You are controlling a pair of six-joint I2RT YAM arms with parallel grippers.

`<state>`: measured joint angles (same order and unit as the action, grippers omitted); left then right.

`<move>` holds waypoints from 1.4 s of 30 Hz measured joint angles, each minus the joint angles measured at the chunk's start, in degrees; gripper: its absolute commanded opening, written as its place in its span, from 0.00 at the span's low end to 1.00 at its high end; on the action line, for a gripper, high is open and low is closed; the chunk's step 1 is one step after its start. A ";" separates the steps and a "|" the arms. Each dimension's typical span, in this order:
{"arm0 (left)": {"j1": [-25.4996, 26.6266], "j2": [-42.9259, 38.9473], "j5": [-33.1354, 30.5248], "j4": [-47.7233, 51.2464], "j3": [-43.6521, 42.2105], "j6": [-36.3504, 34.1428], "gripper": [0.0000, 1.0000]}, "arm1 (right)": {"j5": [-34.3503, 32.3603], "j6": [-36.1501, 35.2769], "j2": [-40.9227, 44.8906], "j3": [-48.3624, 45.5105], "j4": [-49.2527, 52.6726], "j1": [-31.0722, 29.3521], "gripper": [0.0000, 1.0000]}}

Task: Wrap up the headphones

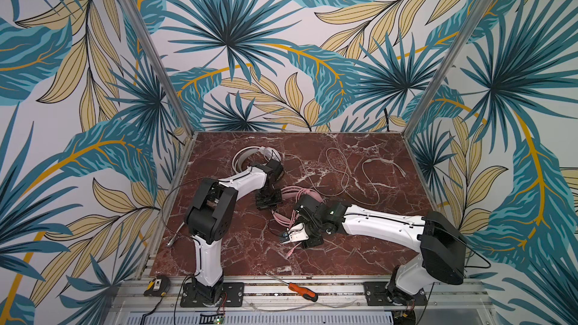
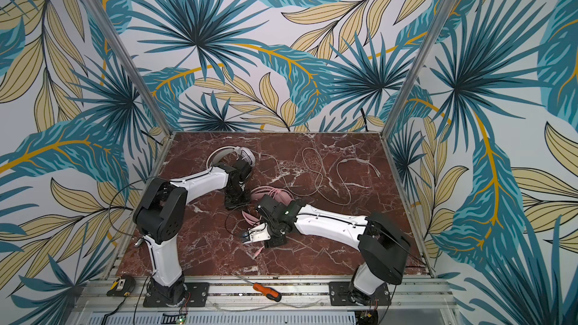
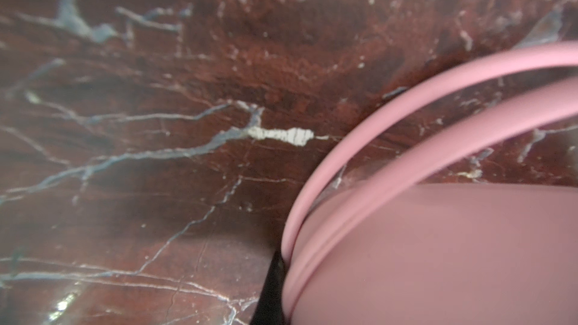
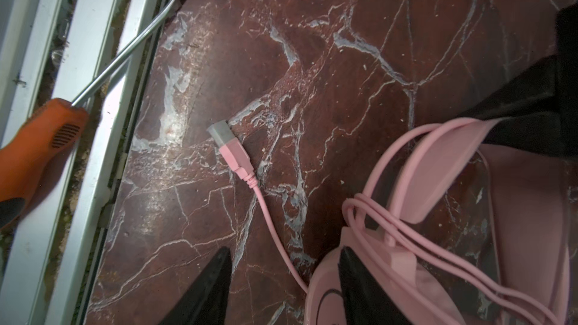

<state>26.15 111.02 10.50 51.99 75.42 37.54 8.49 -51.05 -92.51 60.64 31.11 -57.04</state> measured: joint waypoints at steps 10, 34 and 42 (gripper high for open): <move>0.00 0.00 0.00 -0.33 -0.20 0.02 0.00 | -1.64 -3.10 -5.57 0.02 -1.05 -1.81 0.43; 0.00 -0.35 0.00 -1.09 -0.90 0.31 0.00 | -5.33 -3.67 -12.37 3.67 0.50 -3.54 0.00; 0.00 -0.46 0.00 -1.22 -0.98 0.48 0.00 | -4.76 2.84 -10.01 0.04 -4.11 -3.52 0.00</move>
<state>26.15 110.56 10.50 50.76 74.43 38.02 3.73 -48.21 -102.52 60.69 27.00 -60.55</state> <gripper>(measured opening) 0.081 0.053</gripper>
